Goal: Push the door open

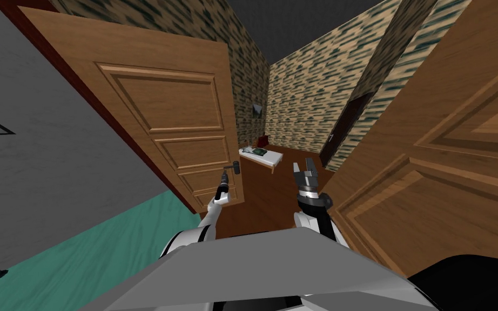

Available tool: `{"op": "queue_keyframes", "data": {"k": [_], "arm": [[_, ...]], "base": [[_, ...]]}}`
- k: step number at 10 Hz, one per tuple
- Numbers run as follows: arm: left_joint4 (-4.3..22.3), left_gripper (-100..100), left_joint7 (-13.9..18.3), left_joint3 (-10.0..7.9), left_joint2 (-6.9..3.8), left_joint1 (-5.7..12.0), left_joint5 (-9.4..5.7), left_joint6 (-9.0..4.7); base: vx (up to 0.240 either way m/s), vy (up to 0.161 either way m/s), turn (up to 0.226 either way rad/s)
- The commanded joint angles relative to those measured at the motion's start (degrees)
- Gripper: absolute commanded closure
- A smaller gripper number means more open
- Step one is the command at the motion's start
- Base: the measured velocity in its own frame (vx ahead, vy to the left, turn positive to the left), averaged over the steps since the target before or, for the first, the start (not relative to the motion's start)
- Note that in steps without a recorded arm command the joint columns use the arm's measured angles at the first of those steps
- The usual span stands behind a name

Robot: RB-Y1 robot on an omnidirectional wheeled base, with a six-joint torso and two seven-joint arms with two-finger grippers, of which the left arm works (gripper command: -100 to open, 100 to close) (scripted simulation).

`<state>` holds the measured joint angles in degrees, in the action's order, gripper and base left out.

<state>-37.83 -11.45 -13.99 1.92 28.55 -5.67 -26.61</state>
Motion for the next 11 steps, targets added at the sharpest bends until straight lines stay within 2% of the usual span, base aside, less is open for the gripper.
{"op": "queue_keyframes", "data": {"k": [1, 3, 6, 8, 9, 10, 11], "arm": [[-0.6, -100, -0.1, 0.01, -0.48, -0.30, 0.03, 0.26], [-0.6, -100, -0.1, -0.01, -1.38, -0.30, 0.03, 0.23], [-0.5, -100, -0.2, -0.09, -3.64, -0.32, 0.03, 0.12], [-0.5, -100, -0.3, -0.18, -5.61, -0.35, 0.02, -0.01], [-0.5, -100, -0.3, -0.18, -5.61, -0.35, 0.02, -0.01], [-0.5, -100, -0.4, -0.28, -6.74, -0.38, 0.01, -0.16], [-0.5, -100, -0.5, -0.40, -7.28, -0.42, 0.01, -0.33]], "base": [[0.066, 0.208, 0.003], [0.088, 0.189, -0.001], [0.116, 0.175, -0.004], [0.124, 0.155, -0.008], [0.081, 0.088, -0.004], [0.117, 0.041, -0.017], [0.188, -0.003, -0.025]]}}
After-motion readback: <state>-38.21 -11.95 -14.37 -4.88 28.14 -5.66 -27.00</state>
